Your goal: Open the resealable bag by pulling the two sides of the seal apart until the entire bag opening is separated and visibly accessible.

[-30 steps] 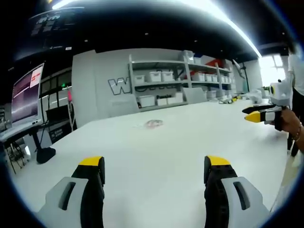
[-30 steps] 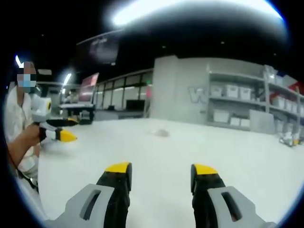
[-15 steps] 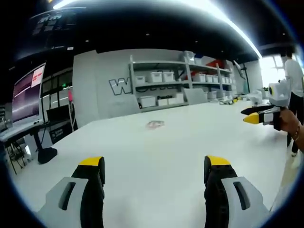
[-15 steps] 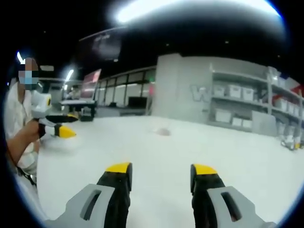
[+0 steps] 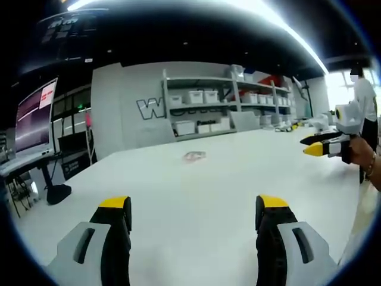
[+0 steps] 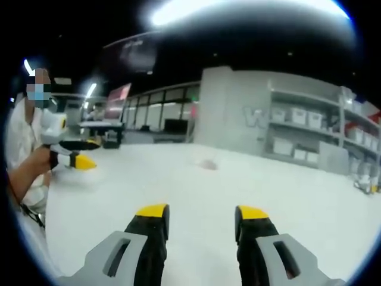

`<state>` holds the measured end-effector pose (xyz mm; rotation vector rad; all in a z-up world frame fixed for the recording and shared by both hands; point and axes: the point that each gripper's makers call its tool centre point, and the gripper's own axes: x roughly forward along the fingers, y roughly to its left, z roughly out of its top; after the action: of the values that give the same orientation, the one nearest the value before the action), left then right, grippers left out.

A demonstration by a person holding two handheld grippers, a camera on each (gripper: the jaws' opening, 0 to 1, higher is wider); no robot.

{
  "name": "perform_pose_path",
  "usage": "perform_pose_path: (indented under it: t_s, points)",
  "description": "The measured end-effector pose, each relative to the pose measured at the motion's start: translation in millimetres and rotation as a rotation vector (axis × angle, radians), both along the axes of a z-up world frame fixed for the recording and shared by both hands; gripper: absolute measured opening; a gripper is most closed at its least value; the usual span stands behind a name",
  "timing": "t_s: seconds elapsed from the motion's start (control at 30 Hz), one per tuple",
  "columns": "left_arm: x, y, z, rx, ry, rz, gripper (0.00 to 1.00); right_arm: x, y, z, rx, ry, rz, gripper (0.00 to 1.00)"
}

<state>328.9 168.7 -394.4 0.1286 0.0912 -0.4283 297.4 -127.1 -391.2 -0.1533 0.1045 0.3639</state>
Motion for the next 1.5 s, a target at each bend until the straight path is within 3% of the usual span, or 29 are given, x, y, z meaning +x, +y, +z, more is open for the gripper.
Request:
perform_pose_path:
  t_s: [0.53,1.5]
  points:
    - [-3.2,0,-0.2,-0.005,-0.002,0.003,0.85,12,-3,11.0,-0.027,-0.012,0.006,0.42]
    - [-7.9,2,1.1,-0.015,-0.009,-0.001,0.85,47,13,0.3,-0.141,0.041,0.072,0.42]
